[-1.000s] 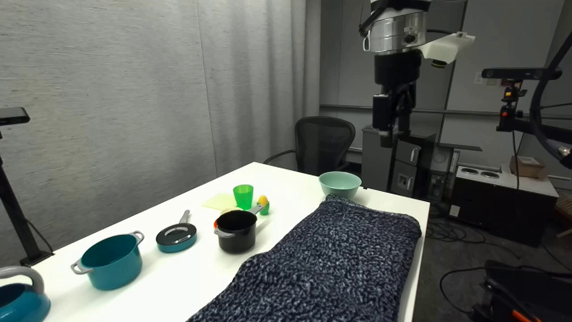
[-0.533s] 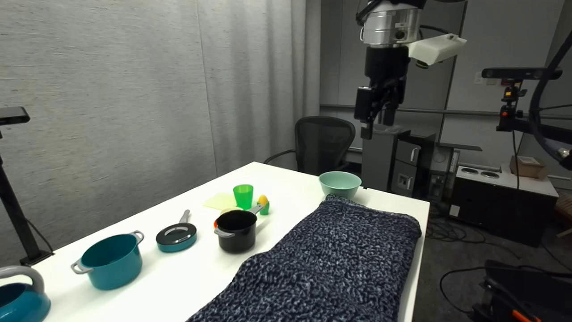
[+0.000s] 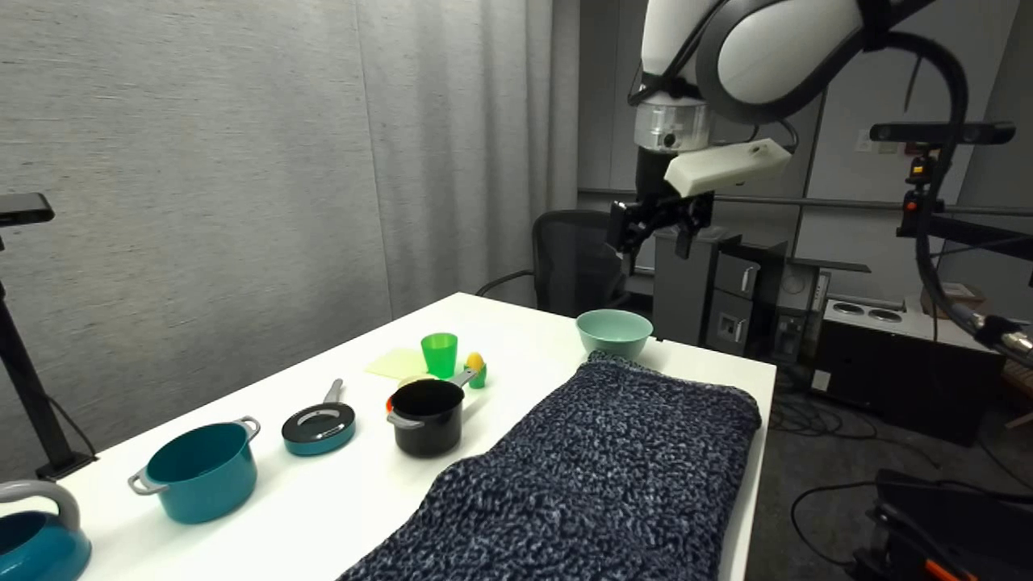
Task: Fold the fleece blanket in half
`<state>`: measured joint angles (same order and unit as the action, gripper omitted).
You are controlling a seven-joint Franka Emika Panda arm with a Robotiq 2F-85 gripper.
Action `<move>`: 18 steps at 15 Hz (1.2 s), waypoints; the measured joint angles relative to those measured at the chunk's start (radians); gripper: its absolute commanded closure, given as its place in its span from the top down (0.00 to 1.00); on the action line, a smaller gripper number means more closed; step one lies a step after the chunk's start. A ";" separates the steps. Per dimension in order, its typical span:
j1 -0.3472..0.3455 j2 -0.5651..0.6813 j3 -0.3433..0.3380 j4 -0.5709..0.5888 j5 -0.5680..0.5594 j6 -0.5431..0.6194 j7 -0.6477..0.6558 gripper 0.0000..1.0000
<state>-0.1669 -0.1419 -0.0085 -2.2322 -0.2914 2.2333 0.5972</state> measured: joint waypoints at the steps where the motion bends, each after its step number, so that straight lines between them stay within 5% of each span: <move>1: -0.004 0.027 -0.008 0.002 -0.011 0.003 0.016 1.00; 18: -0.002 0.093 -0.027 0.027 -0.008 -0.003 0.019 1.00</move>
<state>-0.1693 -0.0484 -0.0353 -2.2054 -0.2993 2.2302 0.6159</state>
